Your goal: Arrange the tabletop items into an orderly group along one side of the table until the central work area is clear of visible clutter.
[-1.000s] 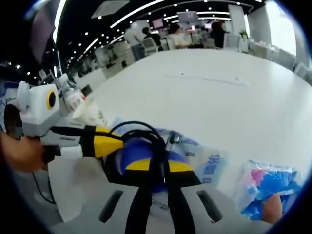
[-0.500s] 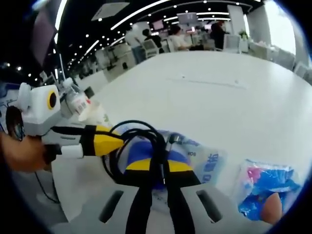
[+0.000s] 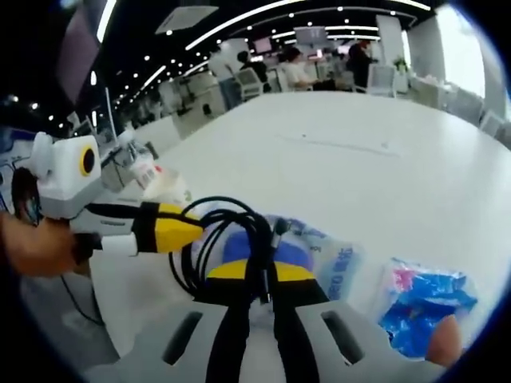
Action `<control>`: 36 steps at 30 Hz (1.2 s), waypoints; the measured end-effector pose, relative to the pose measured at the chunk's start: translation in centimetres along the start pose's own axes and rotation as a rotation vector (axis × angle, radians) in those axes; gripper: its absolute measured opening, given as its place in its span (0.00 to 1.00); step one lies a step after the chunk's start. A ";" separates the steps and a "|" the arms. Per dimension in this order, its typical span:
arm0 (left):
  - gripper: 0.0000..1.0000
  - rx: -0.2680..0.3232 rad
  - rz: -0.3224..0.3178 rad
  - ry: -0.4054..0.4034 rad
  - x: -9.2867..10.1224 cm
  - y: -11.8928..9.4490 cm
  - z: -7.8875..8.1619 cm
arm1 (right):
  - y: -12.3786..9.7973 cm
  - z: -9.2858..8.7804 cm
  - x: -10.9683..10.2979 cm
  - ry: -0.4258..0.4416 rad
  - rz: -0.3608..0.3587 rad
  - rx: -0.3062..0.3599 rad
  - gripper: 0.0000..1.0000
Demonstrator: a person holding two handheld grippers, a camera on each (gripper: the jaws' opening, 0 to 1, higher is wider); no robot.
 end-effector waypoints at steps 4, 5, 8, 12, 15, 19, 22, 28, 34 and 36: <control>0.03 0.004 -0.004 0.009 0.6 -0.7 0.1 | -0.9 0.0 -0.2 0.006 0.002 0.007 0.09; 0.03 0.006 -0.006 0.010 0.7 -0.8 0.1 | -1.2 -0.1 -0.2 0.009 0.003 0.009 0.09; 0.03 0.007 -0.010 0.018 1.2 -1.2 0.1 | -2.0 -0.2 -0.5 0.010 0.003 0.012 0.09; 0.04 0.007 -0.017 0.027 2.0 -1.8 0.0 | -3.0 -0.4 -0.8 0.004 -0.001 0.014 0.09; 0.04 0.006 -0.022 0.027 2.5 -2.1 -0.3 | -3.7 -0.7 -0.9 -0.002 -0.003 0.014 0.09; 0.04 0.005 -0.031 0.033 3.4 -2.5 -0.5 | -4.7 -1.1 -1.1 -0.005 -0.011 0.017 0.09; 0.04 0.004 -0.038 0.039 3.9 -2.8 -0.7 | -5.4 -1.5 -1.2 -0.004 -0.016 0.019 0.09; 0.04 -0.005 -0.053 0.045 5.1 -3.1 -1.2 | -6.9 -2.5 -1.3 0.001 -0.027 0.015 0.09; 0.04 -0.026 -0.075 0.044 6.4 -3.2 -2.1 | -8.1 -3.8 -1.3 0.004 -0.038 0.004 0.09; 0.04 -0.031 -0.081 0.044 6.7 -3.1 -2.3 | -8.5 -4.1 -1.3 0.007 -0.042 0.002 0.09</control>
Point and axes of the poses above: the point that each gripper's makers call its tool centre point, and the gripper's own axes: y roughly forward along the fingers, x roughly to its right, z roughly out of its top, the point moved 10 cm from there along -y, roughly backward along the fingers, and after that the axes turned 13 degrees about -z, right-handed, at the moved point
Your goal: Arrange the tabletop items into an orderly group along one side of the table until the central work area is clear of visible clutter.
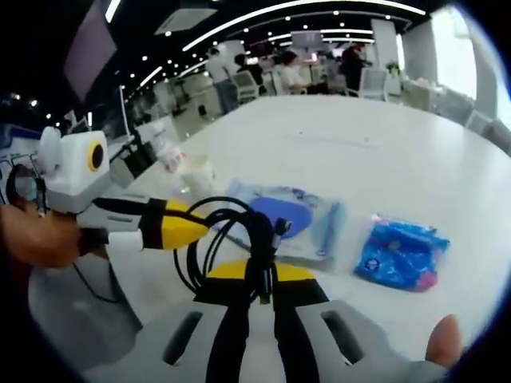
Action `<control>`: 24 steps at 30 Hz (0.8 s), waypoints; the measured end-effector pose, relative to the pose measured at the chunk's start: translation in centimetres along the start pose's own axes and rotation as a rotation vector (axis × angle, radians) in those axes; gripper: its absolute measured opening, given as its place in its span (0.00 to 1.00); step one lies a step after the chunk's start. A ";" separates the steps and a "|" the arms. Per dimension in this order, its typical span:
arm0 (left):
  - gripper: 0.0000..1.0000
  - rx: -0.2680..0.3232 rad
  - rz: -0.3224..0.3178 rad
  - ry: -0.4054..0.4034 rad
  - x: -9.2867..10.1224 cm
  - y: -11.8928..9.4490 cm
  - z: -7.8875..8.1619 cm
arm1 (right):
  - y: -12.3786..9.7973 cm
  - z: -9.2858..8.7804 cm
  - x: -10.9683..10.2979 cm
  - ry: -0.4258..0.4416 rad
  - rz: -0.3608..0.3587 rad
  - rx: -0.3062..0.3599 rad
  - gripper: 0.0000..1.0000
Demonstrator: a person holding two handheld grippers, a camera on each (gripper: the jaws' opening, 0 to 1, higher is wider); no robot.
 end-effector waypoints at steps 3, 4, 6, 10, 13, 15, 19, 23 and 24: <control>0.04 -0.012 -0.013 0.006 0.7 0.2 -0.3 | -0.6 -0.7 0.3 0.009 -0.007 -0.006 0.09; 0.04 -0.015 -0.016 0.008 0.9 0.3 -0.3 | -0.9 -1.0 0.4 0.012 -0.011 -0.008 0.09; 0.04 -0.020 -0.024 0.013 1.4 0.5 -0.4 | -1.3 -1.3 0.6 0.015 -0.016 -0.008 0.09; 0.04 -0.030 -0.039 0.020 2.2 0.9 -0.6 | -2.0 -2.0 1.0 0.026 -0.025 -0.013 0.09; 0.04 -0.036 -0.047 0.023 2.7 1.2 -0.7 | -2.3 -2.5 1.3 0.032 -0.031 -0.017 0.09; 0.04 -0.040 -0.052 0.024 3.1 1.4 -0.8 | -2.6 -2.7 1.6 0.037 -0.035 -0.018 0.09; 0.04 -0.048 -0.065 0.028 3.7 2.1 -0.8 | -3.1 -3.2 2.3 0.047 -0.042 -0.022 0.09; 0.04 -0.057 -0.077 0.032 4.4 2.8 -0.9 | -3.5 -3.8 3.1 0.059 -0.049 -0.026 0.09; 0.04 -0.059 -0.079 0.033 4.6 3.0 -0.9 | -3.6 -4.0 3.3 0.063 -0.051 -0.028 0.09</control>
Point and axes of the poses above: the point that each gripper's makers call its tool centre point, and the gripper's own axes: y roughly forward along the fingers, x roughly to its right, z roughly out of its top, the point moved 10 cm from there along -y, roughly backward along the fingers, and after that the axes turned 13 degrees about -z, right-handed, at the moved point
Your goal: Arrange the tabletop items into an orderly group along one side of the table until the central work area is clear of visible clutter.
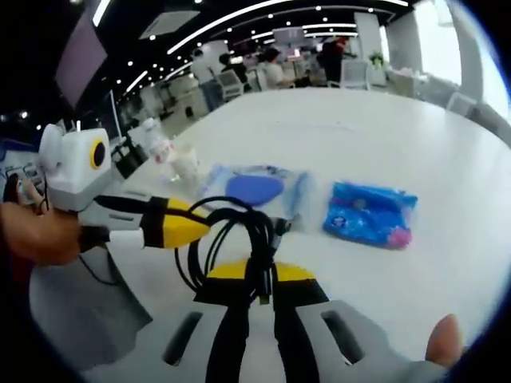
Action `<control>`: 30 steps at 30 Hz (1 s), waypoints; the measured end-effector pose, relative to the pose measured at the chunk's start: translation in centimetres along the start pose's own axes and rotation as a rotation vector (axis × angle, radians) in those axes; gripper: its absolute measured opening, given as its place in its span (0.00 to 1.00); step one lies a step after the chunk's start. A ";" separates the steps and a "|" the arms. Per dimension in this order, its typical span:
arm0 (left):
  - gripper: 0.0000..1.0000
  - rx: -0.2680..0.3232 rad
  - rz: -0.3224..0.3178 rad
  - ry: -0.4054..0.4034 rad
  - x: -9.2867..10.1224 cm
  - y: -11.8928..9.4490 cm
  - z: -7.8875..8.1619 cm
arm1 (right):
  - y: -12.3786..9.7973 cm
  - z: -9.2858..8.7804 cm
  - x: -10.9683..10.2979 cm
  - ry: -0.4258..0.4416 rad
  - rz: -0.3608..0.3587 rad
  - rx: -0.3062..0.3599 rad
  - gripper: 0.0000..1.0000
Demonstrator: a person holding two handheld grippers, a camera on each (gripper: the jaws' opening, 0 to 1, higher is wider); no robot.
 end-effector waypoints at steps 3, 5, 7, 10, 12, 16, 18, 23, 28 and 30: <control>0.04 -0.008 -0.009 0.002 0.4 0.6 0.0 | -0.2 -0.3 0.5 0.005 -0.004 -0.003 0.10; 0.04 -0.013 -0.013 0.002 0.6 1.1 0.0 | -0.3 -0.5 0.9 0.009 -0.007 -0.005 0.10; 0.04 -0.016 -0.017 0.004 0.8 1.4 0.1 | -0.3 -0.6 1.3 0.011 -0.009 -0.007 0.10; 0.04 -0.022 -0.019 0.006 0.9 1.9 0.2 | -0.3 -0.7 1.9 0.015 -0.010 -0.009 0.10; 0.04 -0.026 -0.019 0.008 1.1 2.3 0.3 | -0.2 -0.8 2.3 0.020 -0.011 -0.012 0.10; 0.04 -0.037 -0.019 0.007 1.1 3.0 0.5 | -0.1 -1.0 2.8 0.021 -0.010 -0.016 0.10; 0.04 -0.043 -0.019 0.005 1.2 3.4 0.5 | 0.1 -1.1 3.2 0.024 -0.010 -0.020 0.10; 0.04 -0.059 -0.019 0.002 1.3 4.5 0.4 | 0.5 -1.4 4.0 0.033 -0.006 -0.033 0.10; 0.04 -0.074 -0.015 -0.004 1.1 5.4 0.2 | 1.2 -1.9 4.6 0.042 0.001 -0.047 0.10; 0.04 -0.079 -0.012 -0.008 0.9 5.6 0.1 | 1.6 -2.0 4.8 0.043 0.005 -0.055 0.10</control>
Point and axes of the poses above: the point that each gripper's makers call its tool centre point, and the gripper's own axes: y roughly forward along the fingers, x roughly to its right, z roughly out of its top, the point moved 10 cm from there along -y, roughly backward along the fingers, and after that the axes turned 13 degrees about -z, right-handed, at the moved point
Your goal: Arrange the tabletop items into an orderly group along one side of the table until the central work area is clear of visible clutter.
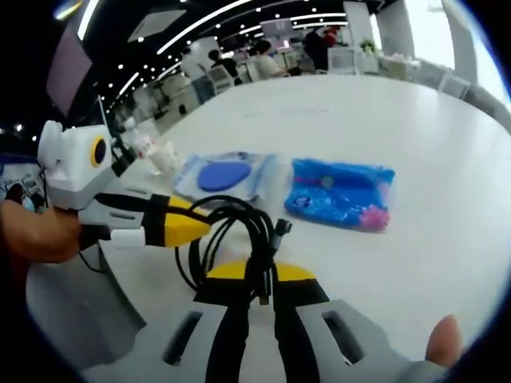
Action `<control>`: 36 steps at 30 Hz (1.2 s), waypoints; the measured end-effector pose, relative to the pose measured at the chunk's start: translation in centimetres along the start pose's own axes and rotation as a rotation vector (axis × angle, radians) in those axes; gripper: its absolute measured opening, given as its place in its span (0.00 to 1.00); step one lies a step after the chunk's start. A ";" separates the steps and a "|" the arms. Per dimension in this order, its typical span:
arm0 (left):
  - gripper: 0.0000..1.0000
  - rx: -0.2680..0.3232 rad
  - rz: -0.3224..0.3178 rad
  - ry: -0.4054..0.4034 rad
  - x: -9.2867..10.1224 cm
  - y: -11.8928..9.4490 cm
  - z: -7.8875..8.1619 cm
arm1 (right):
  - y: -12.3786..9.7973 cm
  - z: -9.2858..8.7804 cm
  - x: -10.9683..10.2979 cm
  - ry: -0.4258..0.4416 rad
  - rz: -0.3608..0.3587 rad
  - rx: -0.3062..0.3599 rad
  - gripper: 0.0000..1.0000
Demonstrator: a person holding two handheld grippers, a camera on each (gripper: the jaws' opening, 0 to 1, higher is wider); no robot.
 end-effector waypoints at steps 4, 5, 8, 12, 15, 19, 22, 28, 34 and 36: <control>0.04 -0.010 0.009 -0.012 -0.5 0.5 -0.3 | 0.8 0.0 0.1 -0.006 0.009 -0.014 0.10; 0.04 -0.011 0.010 -0.013 -0.6 0.6 -0.3 | 0.9 0.0 0.1 -0.007 0.010 -0.016 0.10; 0.04 -0.019 0.017 -0.019 -0.9 0.8 -0.5 | 1.5 0.0 0.2 -0.007 0.016 -0.026 0.10; 0.04 -0.037 0.020 -0.031 -1.4 1.3 -0.7 | 2.2 -0.1 0.3 -0.012 0.020 -0.044 0.10; 0.04 -0.044 0.024 -0.036 -1.6 1.7 -0.8 | 2.5 -0.1 0.4 -0.015 0.020 -0.051 0.10; 0.04 -0.058 0.024 -0.044 -2.0 2.3 -1.0 | 3.1 -0.1 0.7 -0.022 0.015 -0.064 0.10; 0.05 -0.078 0.019 -0.043 -2.0 2.7 -1.1 | 3.4 -0.1 0.9 -0.031 0.011 -0.078 0.10; 0.06 -0.085 0.016 -0.036 -2.2 3.0 -1.1 | 3.9 -0.3 1.1 -0.025 0.010 -0.094 0.10; 0.07 -0.098 0.024 0.011 -2.3 3.3 -0.9 | 4.2 -0.3 1.2 -0.032 0.006 -0.097 0.11; 0.08 -0.104 0.026 0.027 -2.3 3.4 -0.9 | 4.2 -0.2 1.1 -0.039 0.004 -0.100 0.11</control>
Point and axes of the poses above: the point that each gripper's makers call its tool centre point, and the gripper's own axes: y roughly forward along the fingers, x roughly to its right, z roughly out of its top, the point moved 10 cm from there along -y, roughly backward along the fingers, and after that the axes turned 13 degrees about -z, right-handed, at the moved point
